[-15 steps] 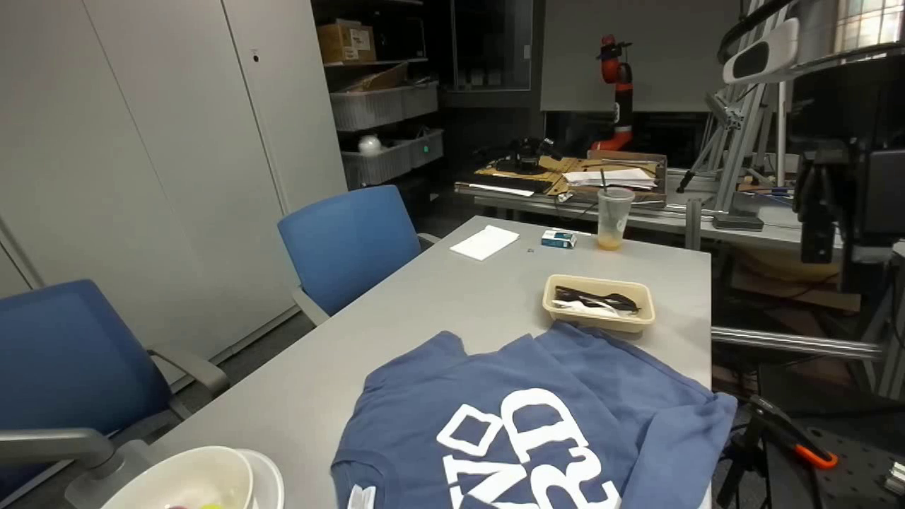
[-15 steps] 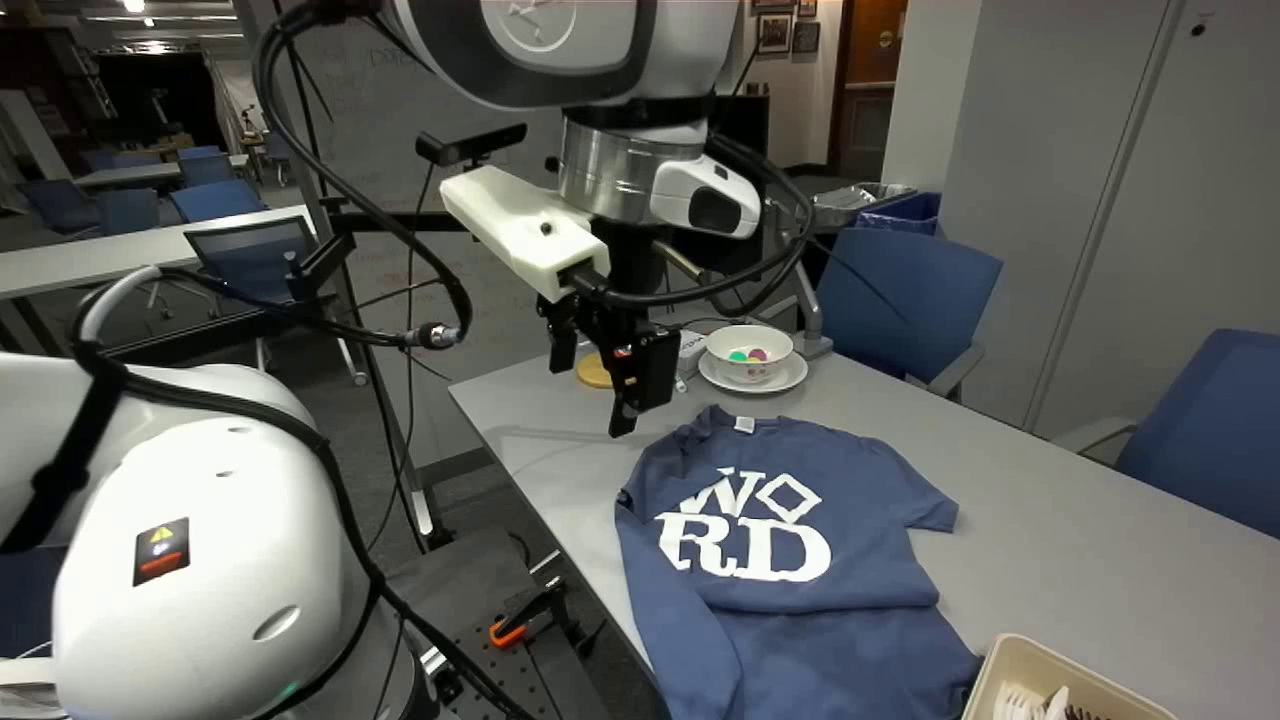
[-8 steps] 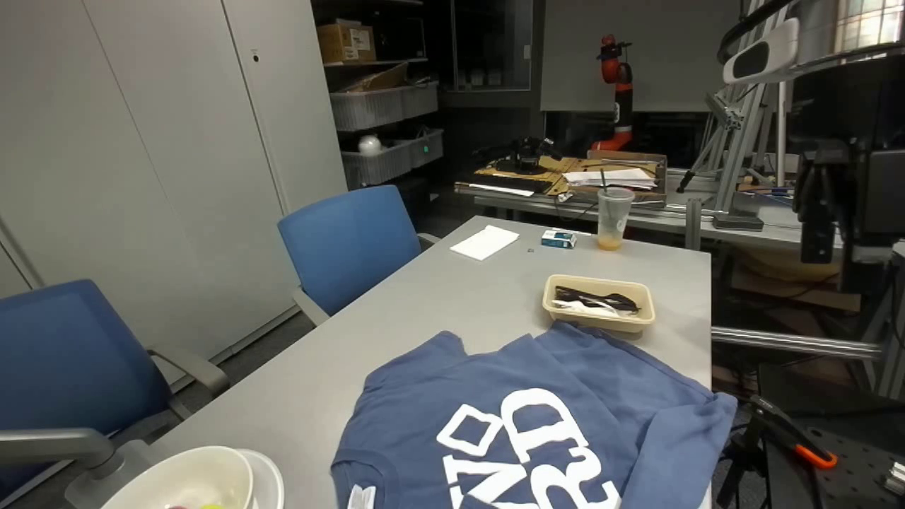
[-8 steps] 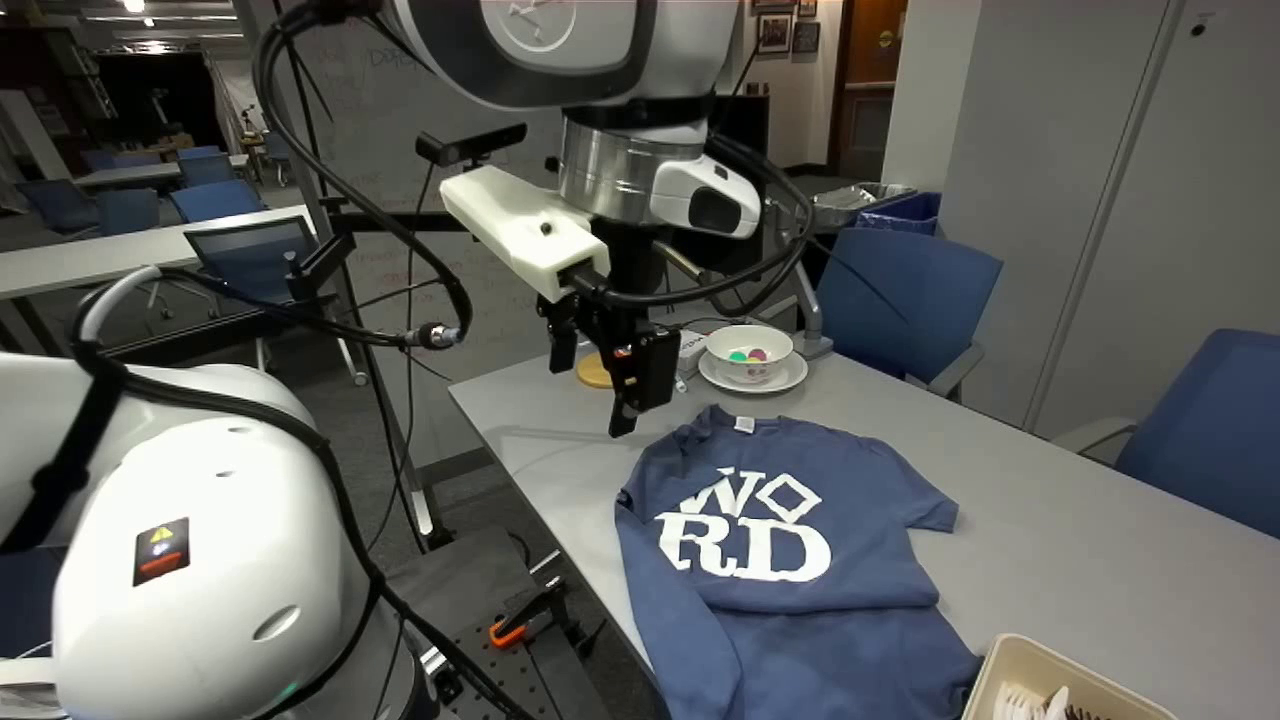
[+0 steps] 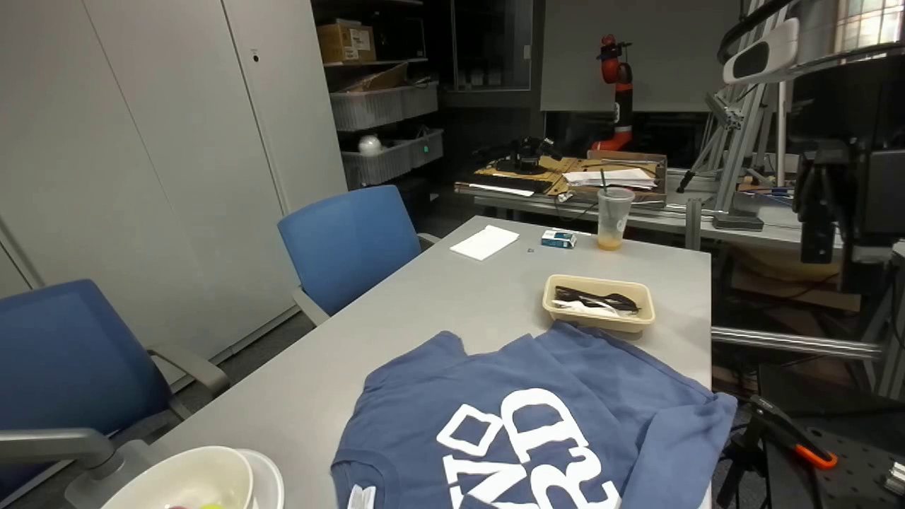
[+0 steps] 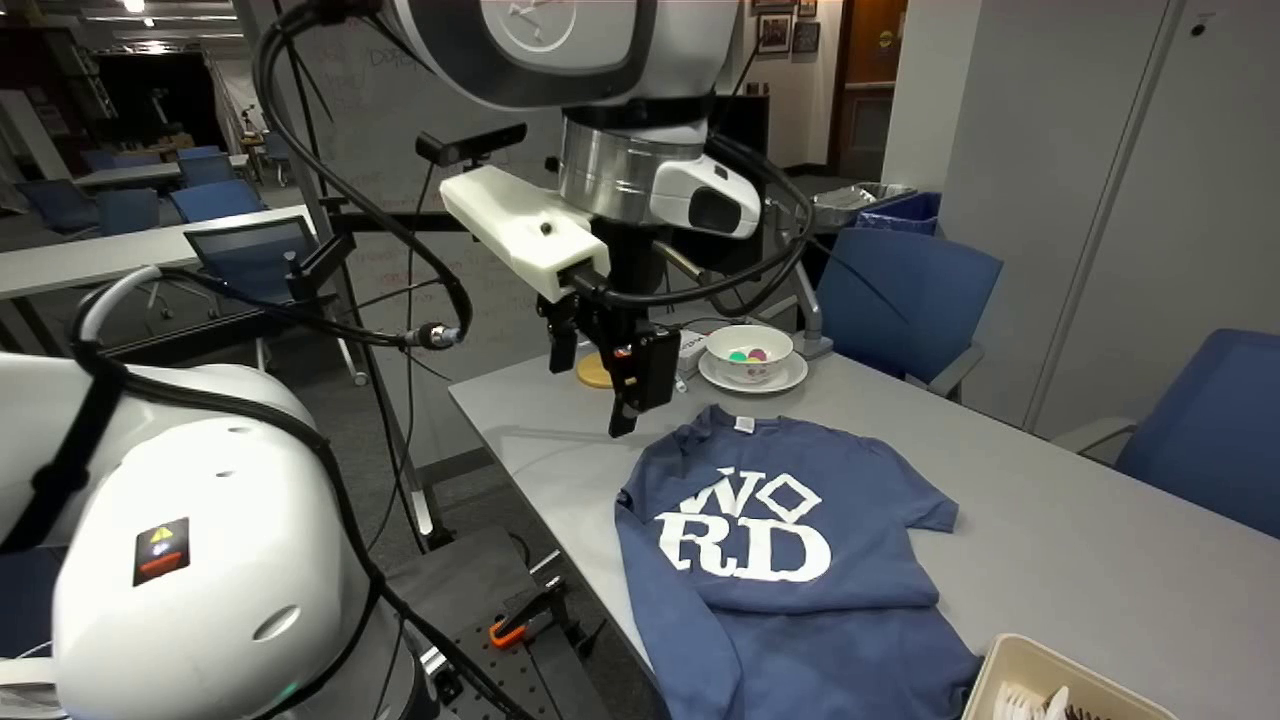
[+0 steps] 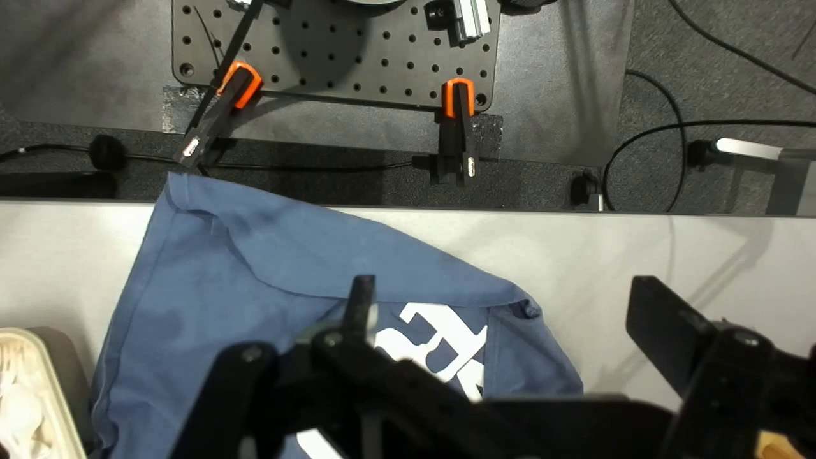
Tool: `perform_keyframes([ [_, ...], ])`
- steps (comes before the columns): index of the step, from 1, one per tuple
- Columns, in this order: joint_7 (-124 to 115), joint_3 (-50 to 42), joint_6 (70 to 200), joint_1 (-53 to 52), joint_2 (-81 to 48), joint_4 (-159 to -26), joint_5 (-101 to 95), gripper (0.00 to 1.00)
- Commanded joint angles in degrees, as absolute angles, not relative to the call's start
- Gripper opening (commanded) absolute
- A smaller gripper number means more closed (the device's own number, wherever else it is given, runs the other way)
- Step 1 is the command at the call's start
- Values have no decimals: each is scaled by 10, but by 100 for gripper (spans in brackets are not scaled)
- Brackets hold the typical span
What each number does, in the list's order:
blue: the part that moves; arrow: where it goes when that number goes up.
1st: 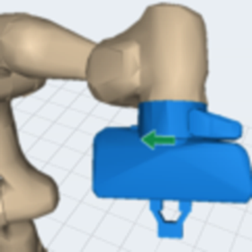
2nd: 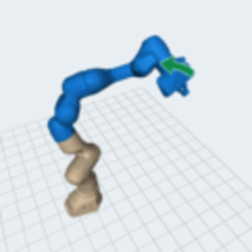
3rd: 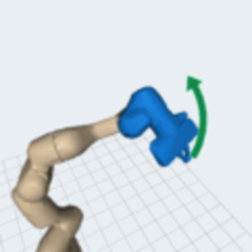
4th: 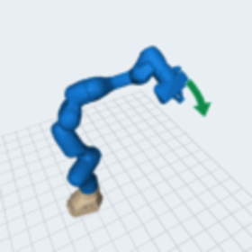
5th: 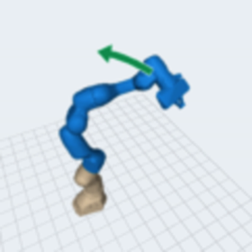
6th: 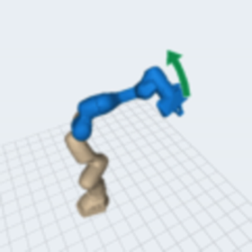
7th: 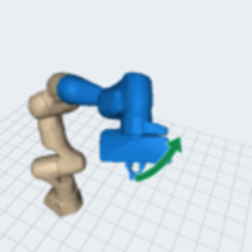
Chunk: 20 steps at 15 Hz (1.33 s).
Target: Fold the shirt
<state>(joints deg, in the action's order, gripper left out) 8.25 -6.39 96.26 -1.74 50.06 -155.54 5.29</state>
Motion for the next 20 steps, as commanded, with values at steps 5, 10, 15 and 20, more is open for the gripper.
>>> perform_keyframes([
  [5, 87, -59, 961, -11, 500, -1554, 56, 100],
  [10, 87, -59, 961, -11, 500, -1554, 56, 100],
  [15, 88, -62, 975, -8, 488, -1551, 54, 100],
  [20, 78, -65, 1059, 20, 462, -1542, 23, 100],
])
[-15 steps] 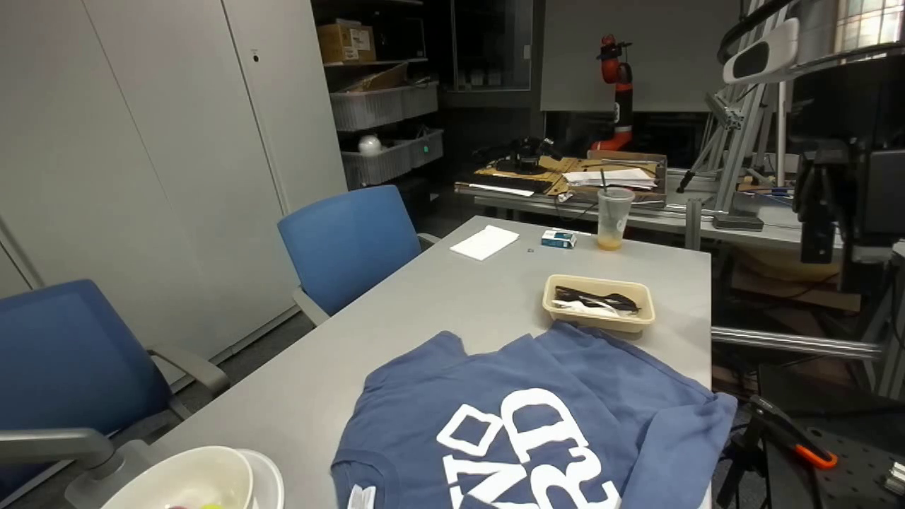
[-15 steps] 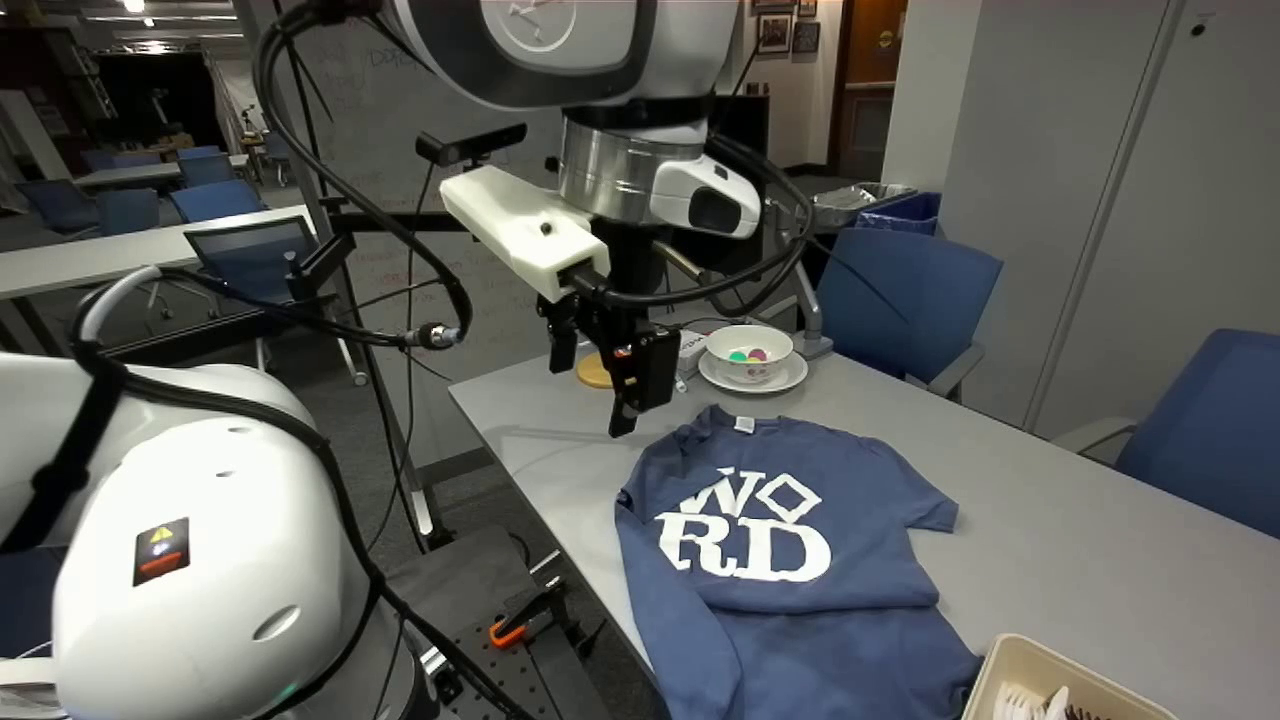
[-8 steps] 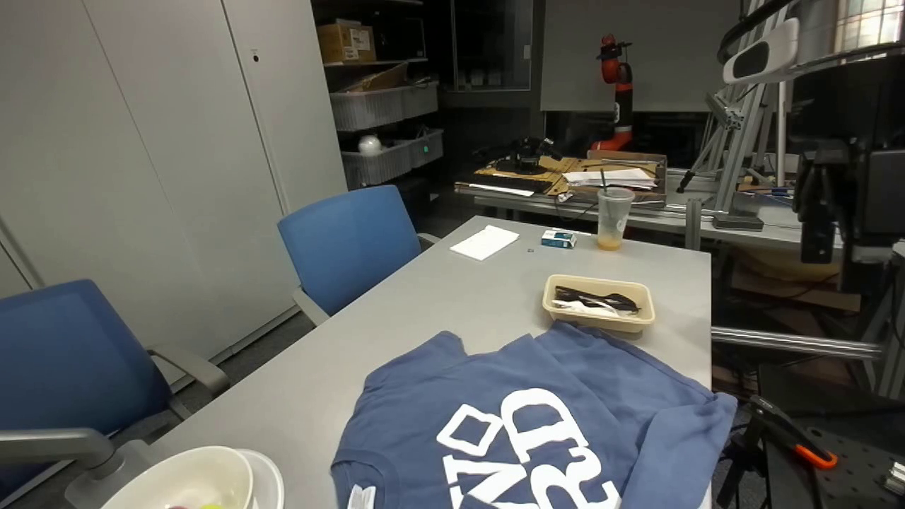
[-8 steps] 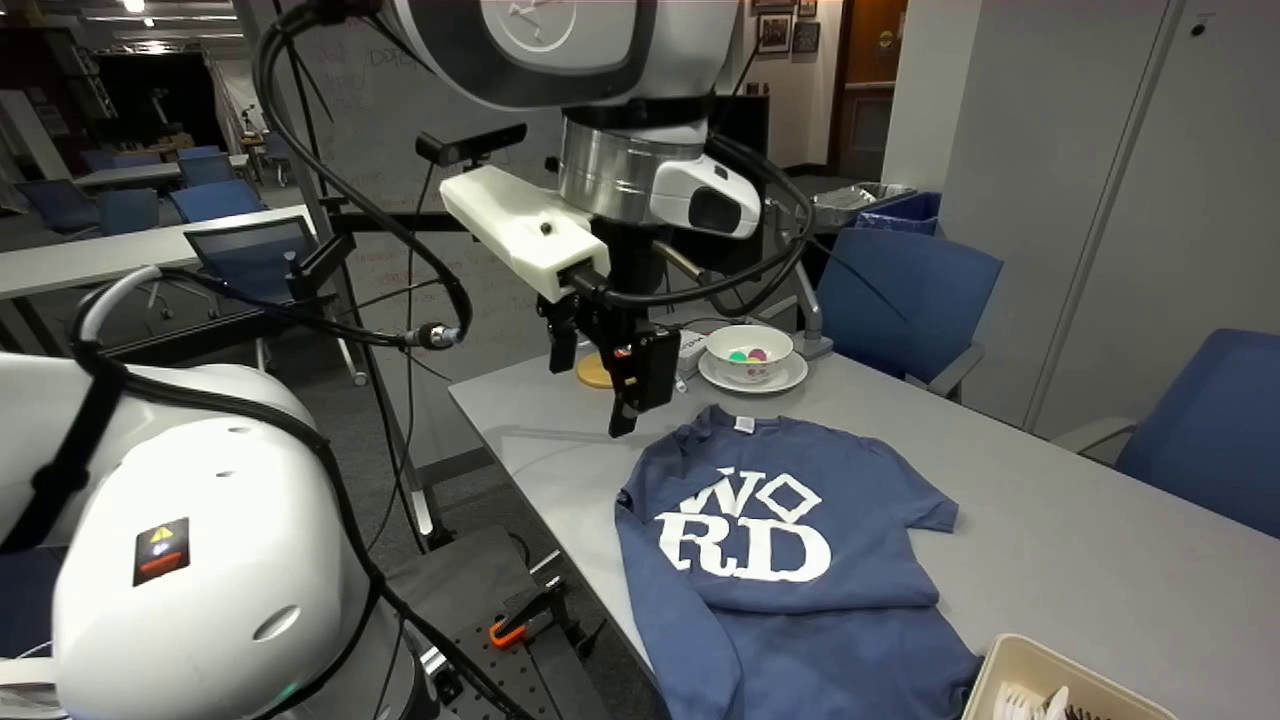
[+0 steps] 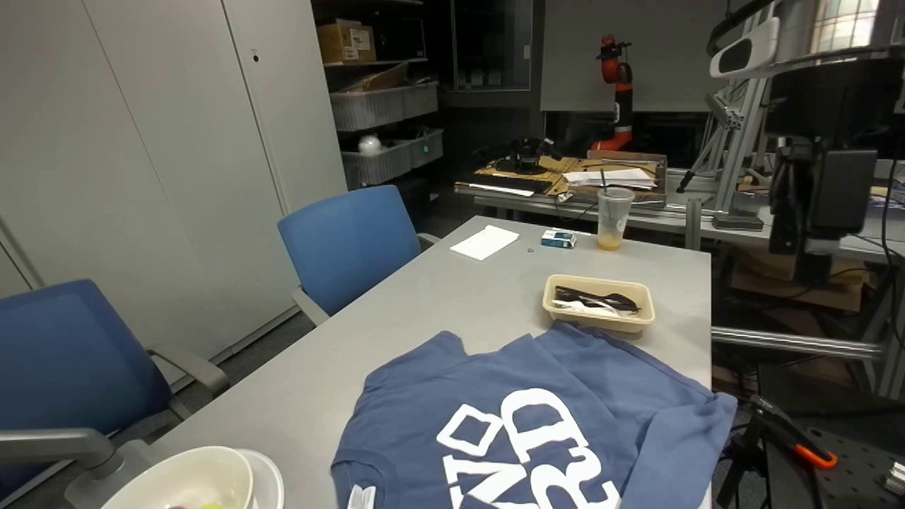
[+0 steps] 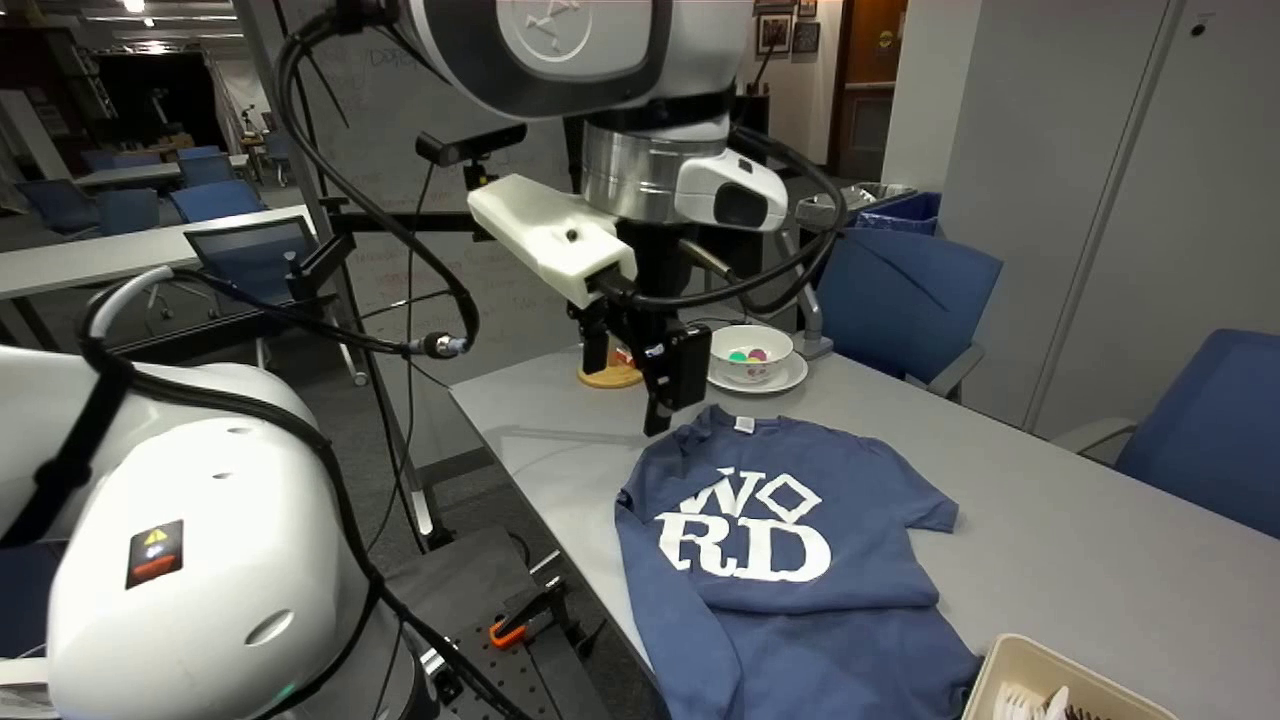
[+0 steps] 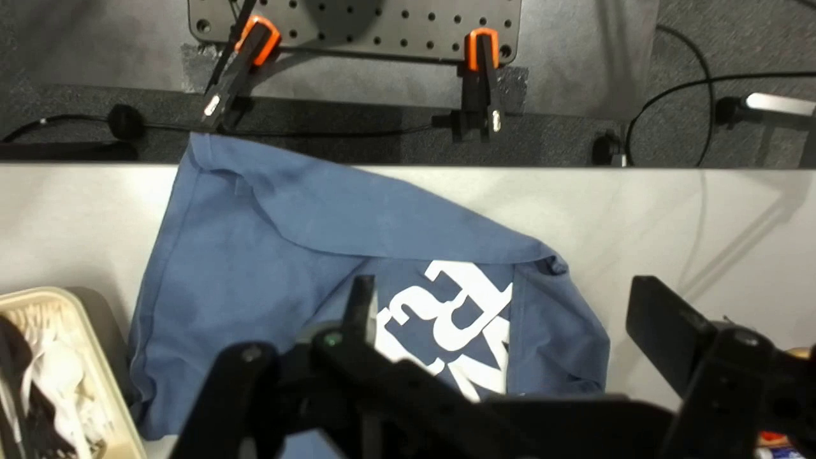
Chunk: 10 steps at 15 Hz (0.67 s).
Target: Fold the shirt
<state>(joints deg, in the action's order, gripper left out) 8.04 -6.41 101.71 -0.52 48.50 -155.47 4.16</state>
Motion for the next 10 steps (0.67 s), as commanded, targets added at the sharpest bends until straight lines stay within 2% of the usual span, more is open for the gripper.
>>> perform_keyframes([
  [1, 74, -67, 1080, 27, 455, -1542, 16, 100],
  [10, 60, -105, 1251, 85, 332, -1564, -6, 100],
])
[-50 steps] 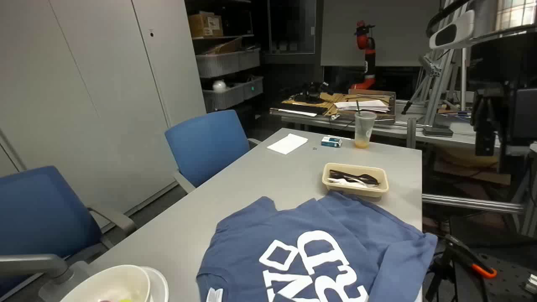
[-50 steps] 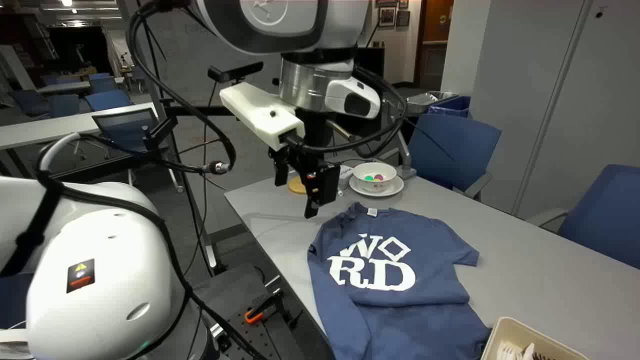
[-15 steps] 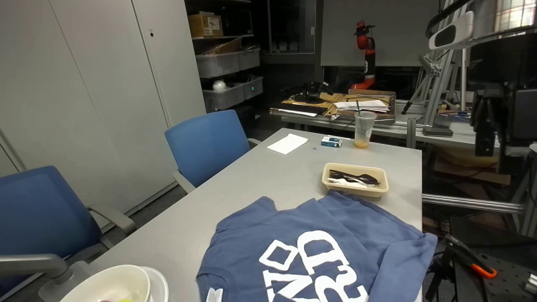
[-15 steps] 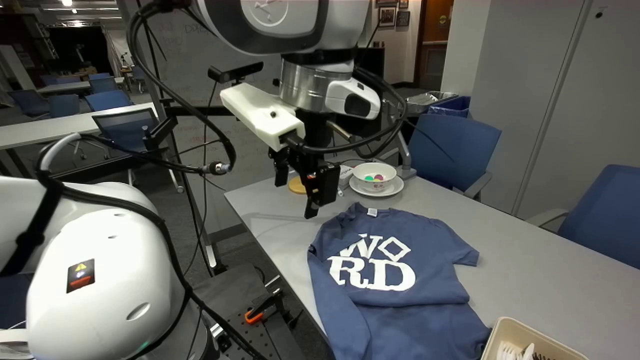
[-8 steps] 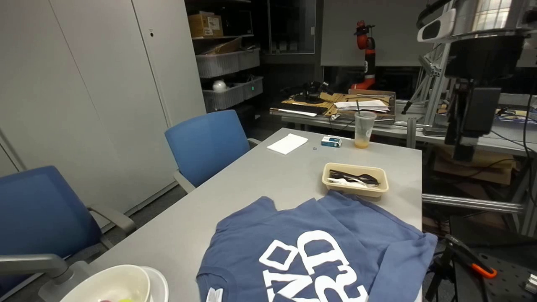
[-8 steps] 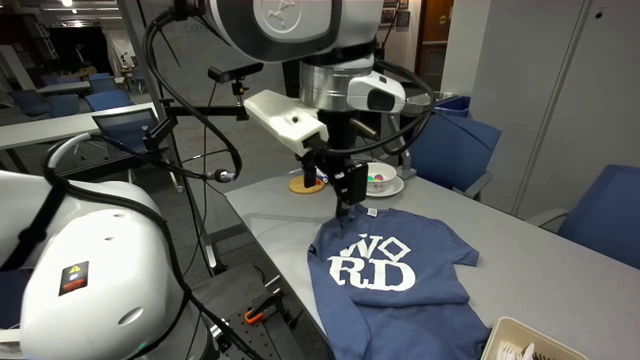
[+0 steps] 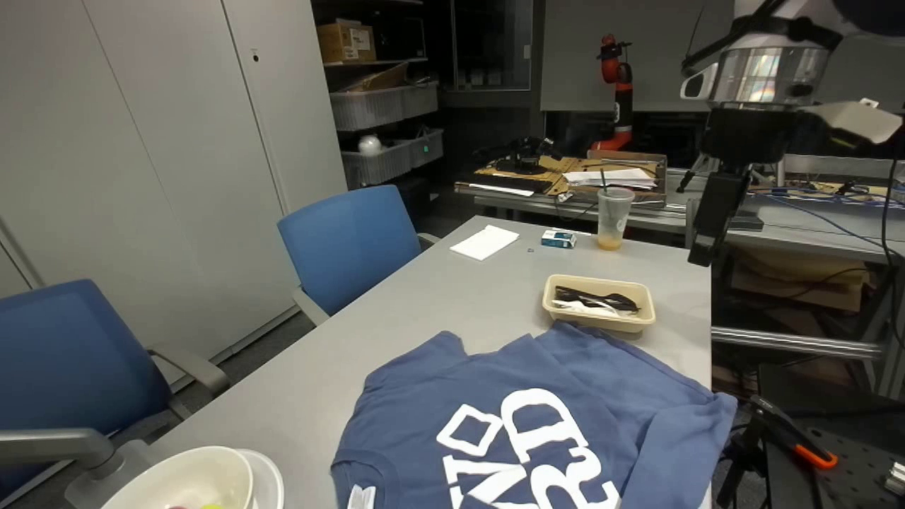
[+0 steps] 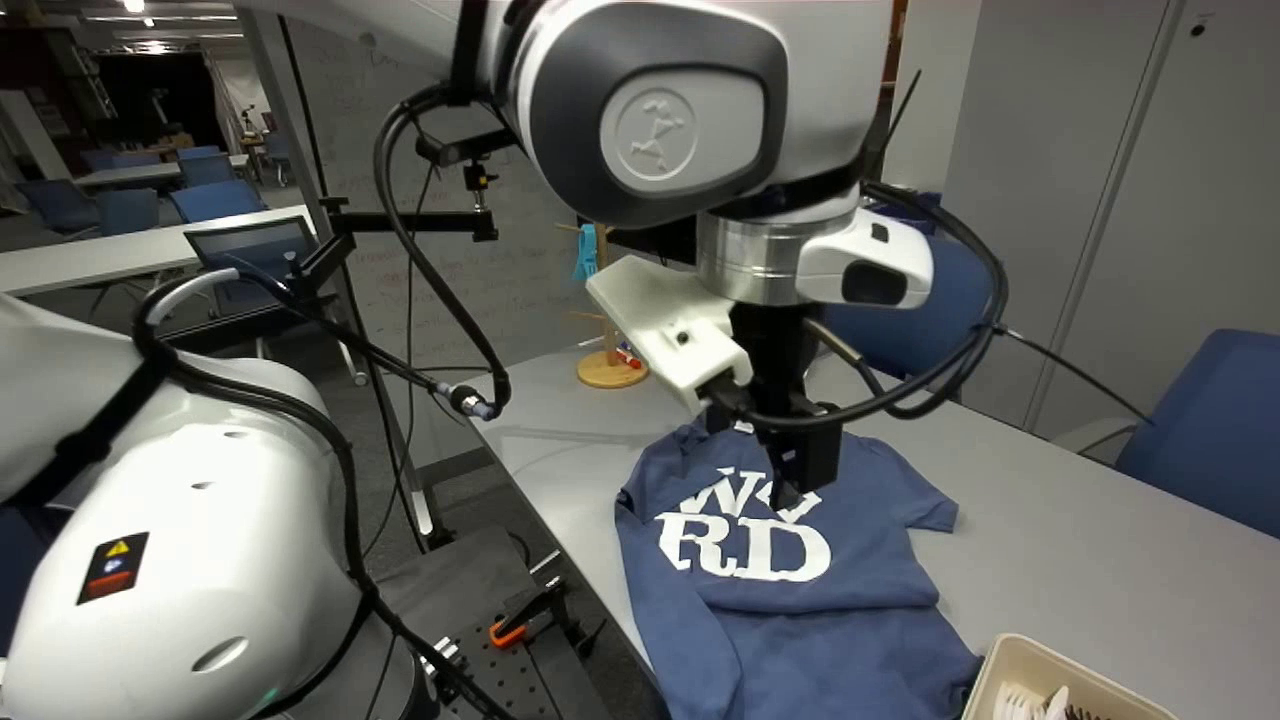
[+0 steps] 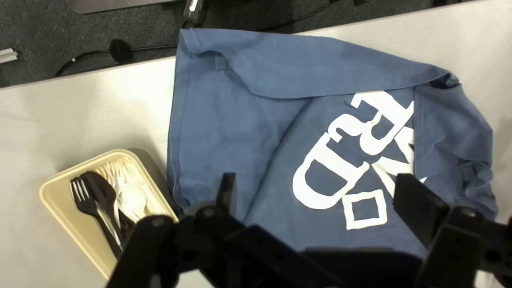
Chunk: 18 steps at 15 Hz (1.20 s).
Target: Fold the shirt
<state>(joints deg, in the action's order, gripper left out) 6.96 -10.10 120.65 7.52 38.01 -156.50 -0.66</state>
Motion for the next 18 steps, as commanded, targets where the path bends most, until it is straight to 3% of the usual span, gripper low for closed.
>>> perform_keyframes([
  [1, 59, -106, 1265, 86, 317, -1564, -5, 100],
  [18, 57, -127, 1350, 91, 187, -1574, 17, 100],
])
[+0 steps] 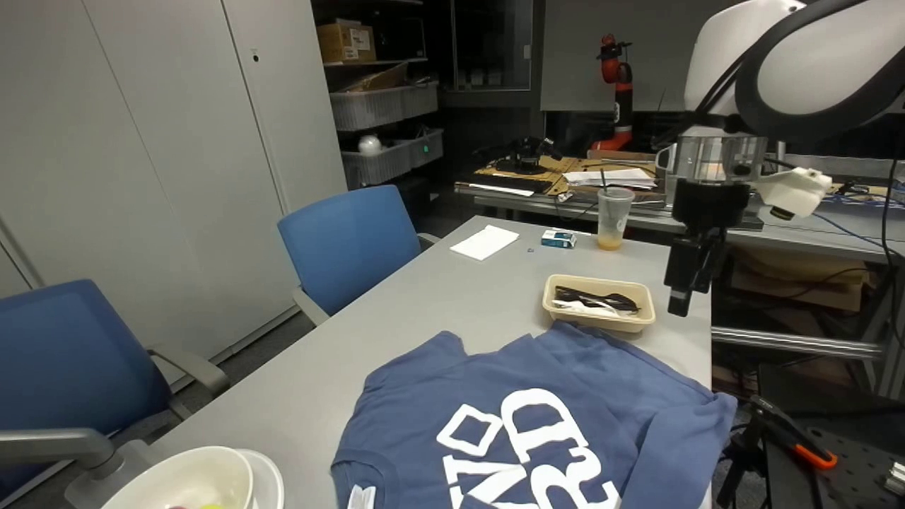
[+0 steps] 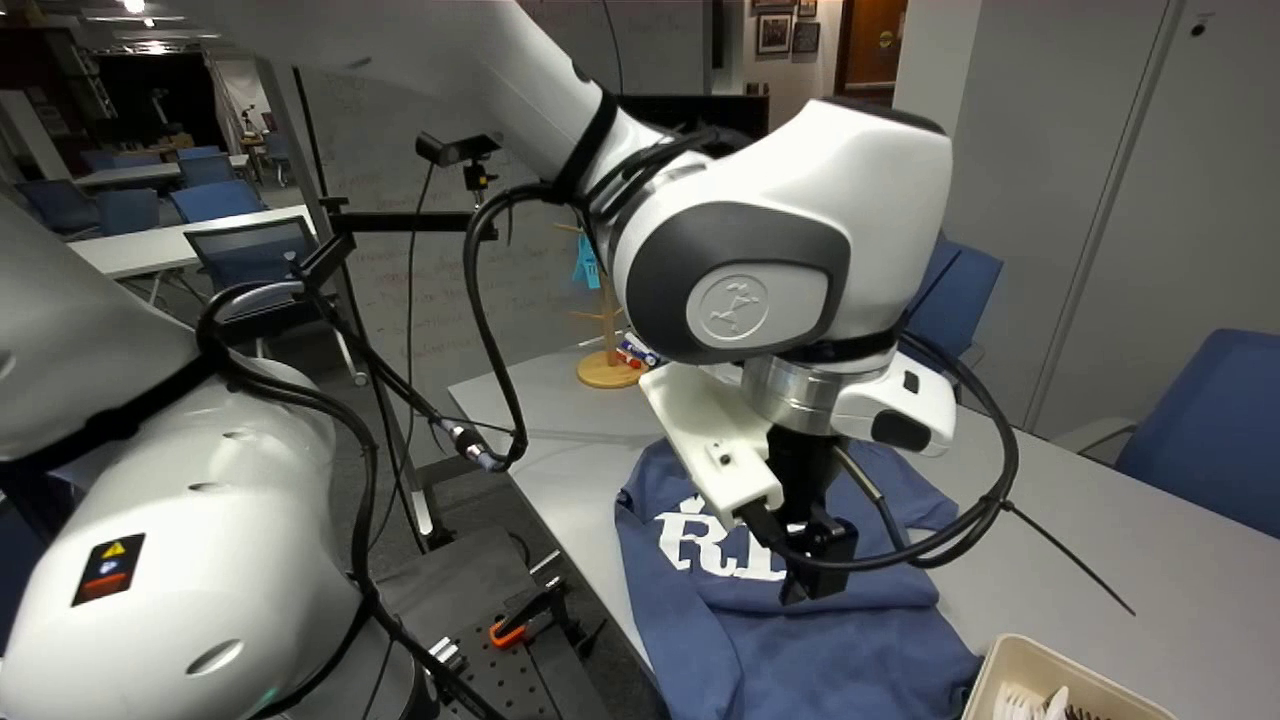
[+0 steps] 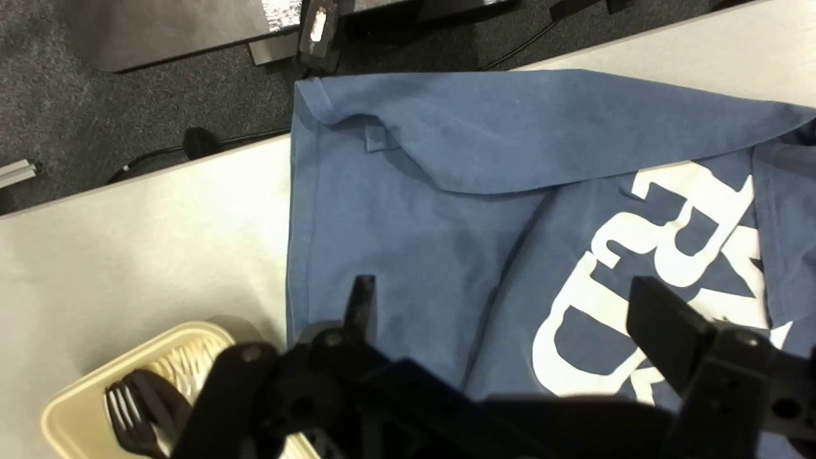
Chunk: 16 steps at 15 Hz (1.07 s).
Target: Fold the shirt
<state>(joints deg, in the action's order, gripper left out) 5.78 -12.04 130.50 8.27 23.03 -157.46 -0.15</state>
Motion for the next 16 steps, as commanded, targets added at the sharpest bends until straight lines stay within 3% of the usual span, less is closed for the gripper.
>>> perform_keyframes([
  [1, 57, -131, 1367, 91, 177, -1577, 26, 100],
  [8, 62, -168, 1461, 86, 81, -1579, 184, 100],
  [16, 51, -150, 1492, 92, -21, -1579, 283, 100],
])
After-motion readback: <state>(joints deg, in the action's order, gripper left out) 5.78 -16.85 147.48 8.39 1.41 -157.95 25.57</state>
